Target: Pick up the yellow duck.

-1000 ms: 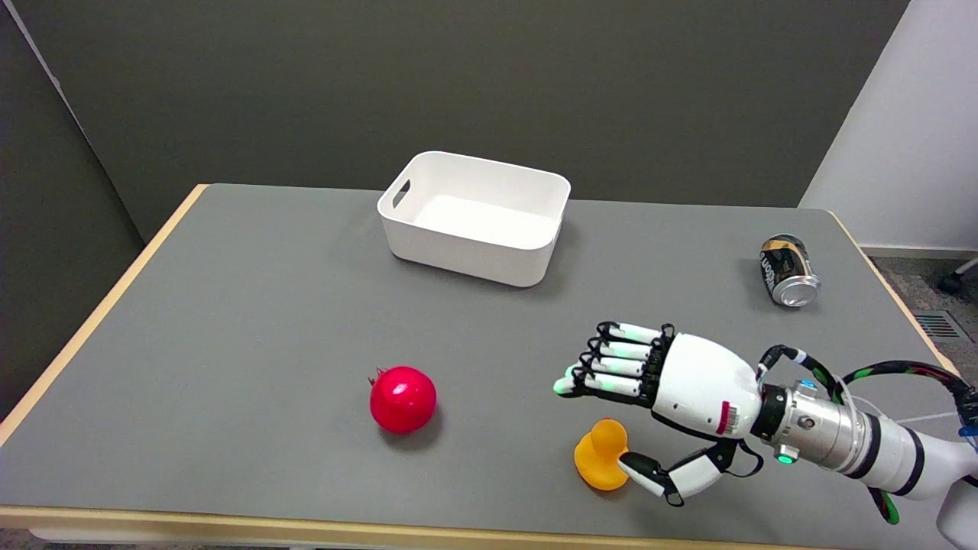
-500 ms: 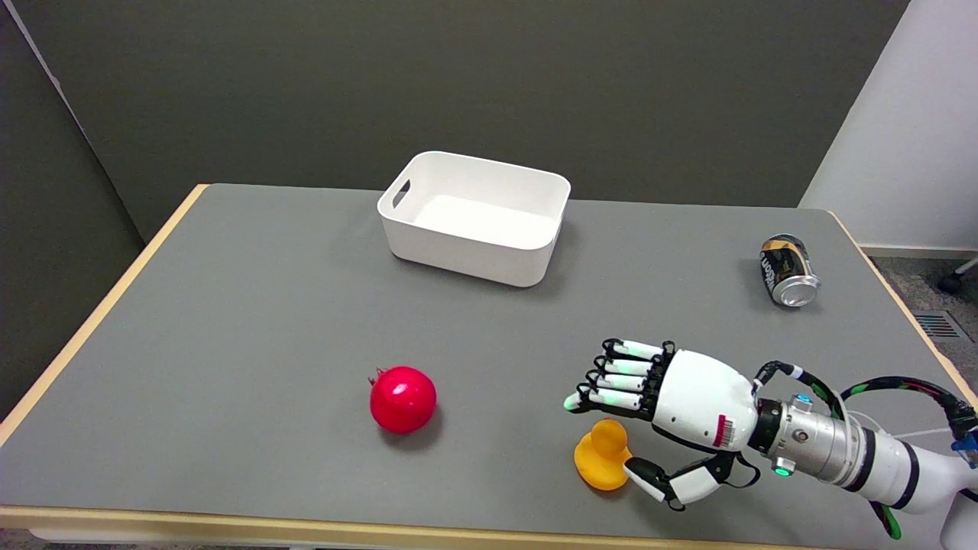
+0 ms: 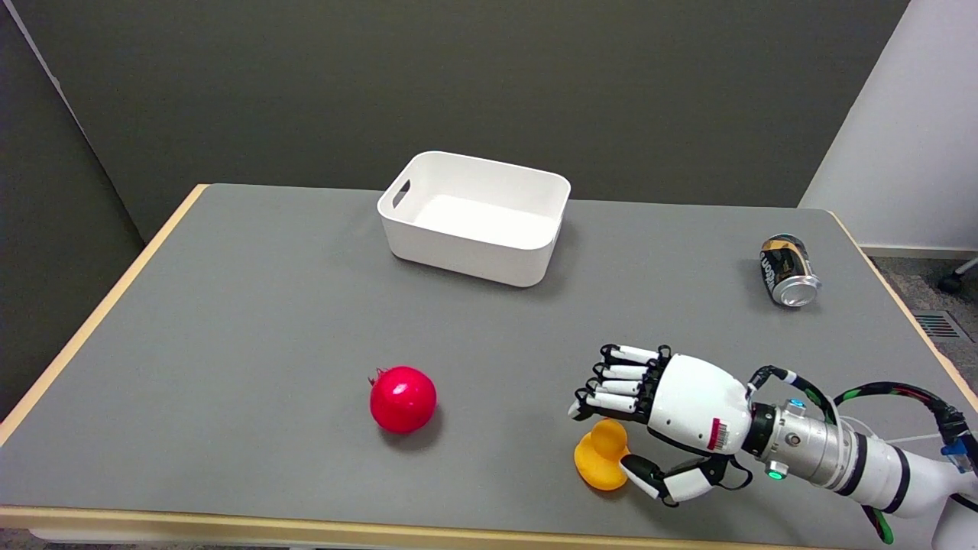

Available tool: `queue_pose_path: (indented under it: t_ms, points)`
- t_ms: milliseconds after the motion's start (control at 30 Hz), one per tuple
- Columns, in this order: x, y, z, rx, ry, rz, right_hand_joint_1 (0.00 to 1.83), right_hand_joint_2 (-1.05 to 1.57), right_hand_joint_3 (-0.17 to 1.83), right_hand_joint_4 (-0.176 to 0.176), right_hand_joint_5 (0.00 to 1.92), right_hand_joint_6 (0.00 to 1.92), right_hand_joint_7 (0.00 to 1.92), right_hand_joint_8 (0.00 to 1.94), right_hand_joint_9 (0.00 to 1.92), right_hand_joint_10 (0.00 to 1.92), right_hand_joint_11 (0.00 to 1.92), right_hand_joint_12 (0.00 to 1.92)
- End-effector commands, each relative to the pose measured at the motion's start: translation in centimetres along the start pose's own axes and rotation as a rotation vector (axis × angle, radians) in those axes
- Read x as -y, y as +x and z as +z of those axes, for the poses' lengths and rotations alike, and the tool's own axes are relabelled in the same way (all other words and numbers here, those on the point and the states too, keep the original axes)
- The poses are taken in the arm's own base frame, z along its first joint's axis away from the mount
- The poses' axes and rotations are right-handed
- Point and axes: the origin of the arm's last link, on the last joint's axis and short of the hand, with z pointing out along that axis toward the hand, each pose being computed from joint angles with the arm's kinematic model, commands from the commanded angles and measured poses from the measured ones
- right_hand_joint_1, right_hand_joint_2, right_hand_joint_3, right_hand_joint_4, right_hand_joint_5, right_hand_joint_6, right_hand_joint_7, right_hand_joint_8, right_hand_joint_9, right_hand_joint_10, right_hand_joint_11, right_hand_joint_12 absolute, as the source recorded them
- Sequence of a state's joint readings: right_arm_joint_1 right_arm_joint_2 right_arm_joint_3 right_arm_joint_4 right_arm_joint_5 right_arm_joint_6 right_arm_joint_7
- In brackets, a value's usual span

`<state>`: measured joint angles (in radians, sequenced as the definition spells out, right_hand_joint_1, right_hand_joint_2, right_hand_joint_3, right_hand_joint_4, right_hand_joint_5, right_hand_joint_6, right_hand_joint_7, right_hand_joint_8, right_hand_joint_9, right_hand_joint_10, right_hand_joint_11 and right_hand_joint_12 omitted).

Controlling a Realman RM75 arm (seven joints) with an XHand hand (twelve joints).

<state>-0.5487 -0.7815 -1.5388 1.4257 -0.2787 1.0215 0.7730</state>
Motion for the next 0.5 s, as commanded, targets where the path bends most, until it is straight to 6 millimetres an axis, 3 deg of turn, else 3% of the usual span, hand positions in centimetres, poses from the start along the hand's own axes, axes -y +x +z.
queue_pose_path:
  t_ms: [33, 500]
  points:
    - [0.1, -0.59, 0.61, -0.005, 0.0, 0.013, 0.82, 0.78, 0.89, 0.018, 0.35, 0.92, 0.61, 0.84, 0.48, 1.0, 0.21, 1.31]
    - [0.0, -0.6, 0.96, -0.017, -0.006, 0.015, 0.8, 0.81, 0.86, 0.032, 0.38, 1.05, 0.64, 0.94, 0.51, 1.04, 0.23, 1.32]
